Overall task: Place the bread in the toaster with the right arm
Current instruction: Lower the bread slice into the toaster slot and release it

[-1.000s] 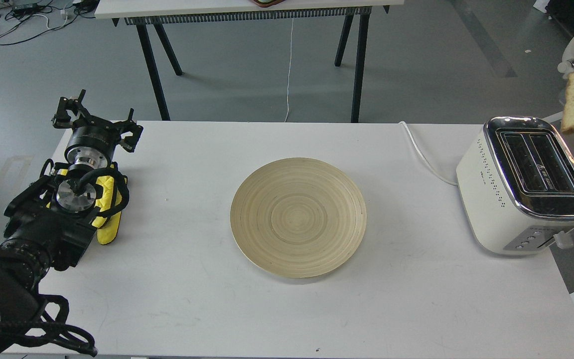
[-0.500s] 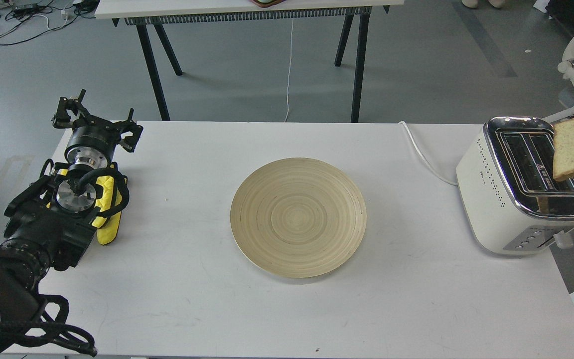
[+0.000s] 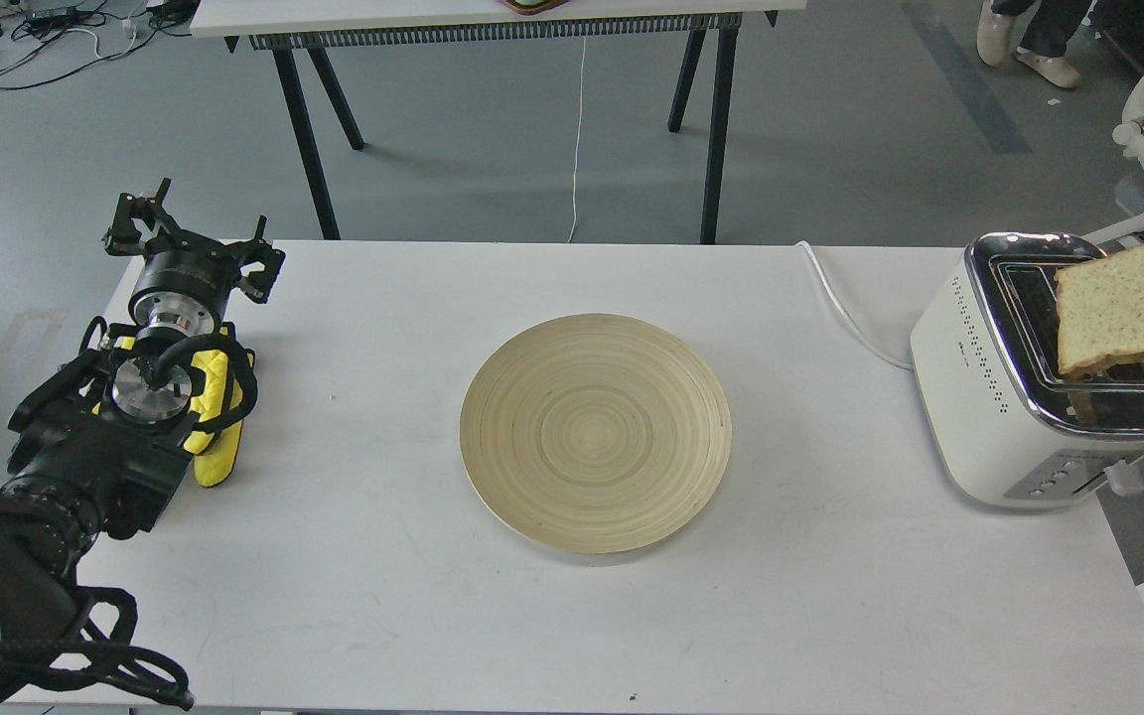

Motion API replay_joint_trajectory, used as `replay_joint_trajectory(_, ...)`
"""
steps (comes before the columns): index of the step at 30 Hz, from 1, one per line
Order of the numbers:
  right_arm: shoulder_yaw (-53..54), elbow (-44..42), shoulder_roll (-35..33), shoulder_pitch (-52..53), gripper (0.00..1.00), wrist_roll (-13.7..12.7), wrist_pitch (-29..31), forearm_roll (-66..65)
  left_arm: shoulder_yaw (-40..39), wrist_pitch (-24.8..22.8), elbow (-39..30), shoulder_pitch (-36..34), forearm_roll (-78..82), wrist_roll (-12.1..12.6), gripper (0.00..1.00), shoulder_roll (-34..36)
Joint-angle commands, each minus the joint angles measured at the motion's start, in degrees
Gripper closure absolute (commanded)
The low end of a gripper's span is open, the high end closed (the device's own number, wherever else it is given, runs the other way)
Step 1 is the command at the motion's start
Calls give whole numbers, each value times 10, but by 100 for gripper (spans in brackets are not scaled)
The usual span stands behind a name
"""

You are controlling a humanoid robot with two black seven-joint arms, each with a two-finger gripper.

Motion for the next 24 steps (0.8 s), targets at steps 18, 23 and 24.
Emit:
replay_joint_trajectory(18, 1, -35, 86, 9, 59, 0, 0, -19, 0, 0, 0, 0, 0, 0, 0, -1)
replay_joint_trajectory(23, 4, -30, 99, 13, 23, 0, 0, -18, 0, 0, 0, 0, 0, 1, 0, 0)
replay_joint_trajectory(24, 4, -30, 101, 16, 21, 0, 0, -18, 0, 0, 0, 0, 0, 0, 0, 0)
